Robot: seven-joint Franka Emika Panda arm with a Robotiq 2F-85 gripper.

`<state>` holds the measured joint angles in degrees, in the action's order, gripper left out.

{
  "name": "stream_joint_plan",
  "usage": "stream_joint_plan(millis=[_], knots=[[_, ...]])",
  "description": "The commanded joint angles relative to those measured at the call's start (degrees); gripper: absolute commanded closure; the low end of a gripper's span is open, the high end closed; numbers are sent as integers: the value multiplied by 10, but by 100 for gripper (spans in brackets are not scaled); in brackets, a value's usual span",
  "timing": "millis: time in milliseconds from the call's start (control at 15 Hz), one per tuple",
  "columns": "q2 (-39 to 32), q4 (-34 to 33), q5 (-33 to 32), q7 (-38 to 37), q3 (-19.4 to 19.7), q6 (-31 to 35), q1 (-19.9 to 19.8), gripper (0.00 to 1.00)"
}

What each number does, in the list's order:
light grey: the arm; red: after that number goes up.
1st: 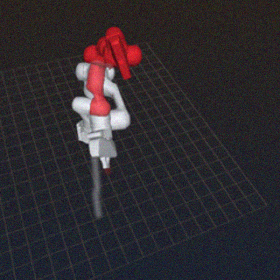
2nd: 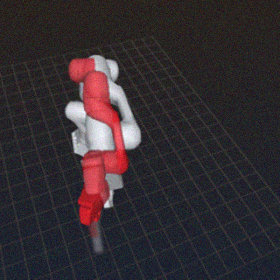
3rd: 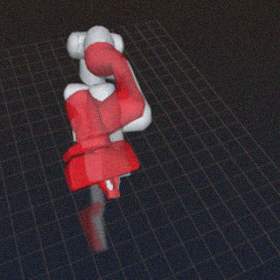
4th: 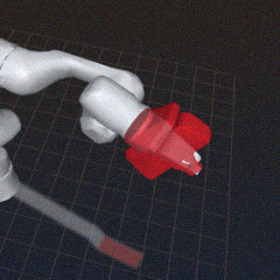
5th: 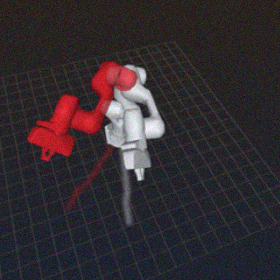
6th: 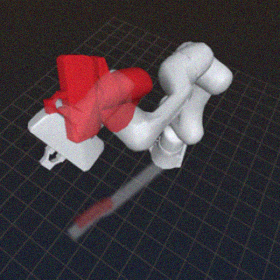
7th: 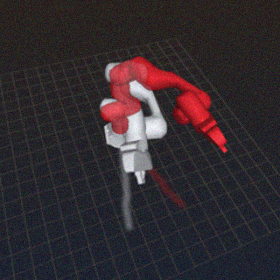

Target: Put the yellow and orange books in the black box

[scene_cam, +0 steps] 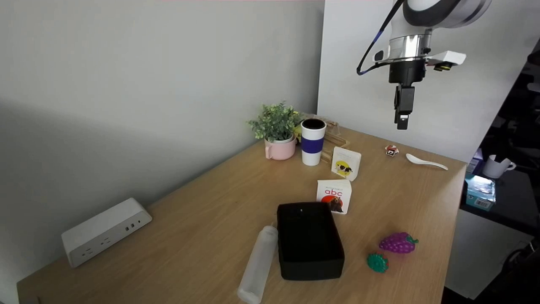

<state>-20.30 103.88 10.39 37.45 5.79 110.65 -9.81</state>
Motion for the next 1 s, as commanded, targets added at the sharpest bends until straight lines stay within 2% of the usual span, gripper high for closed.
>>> stream_joint_plan(millis=[0, 267, 333, 800, 933], knots=[[-18, 1, -22, -32, -1, 57, -13, 0], [-51, -18, -75, -73, 8, 59, -21, 0], [-30, -2, -64, -65, -4, 57, -24, 0], [-35, 2, -64, -70, -5, 58, -34, 0], [-51, -23, -58, -57, -10, 47, -39, 0]])
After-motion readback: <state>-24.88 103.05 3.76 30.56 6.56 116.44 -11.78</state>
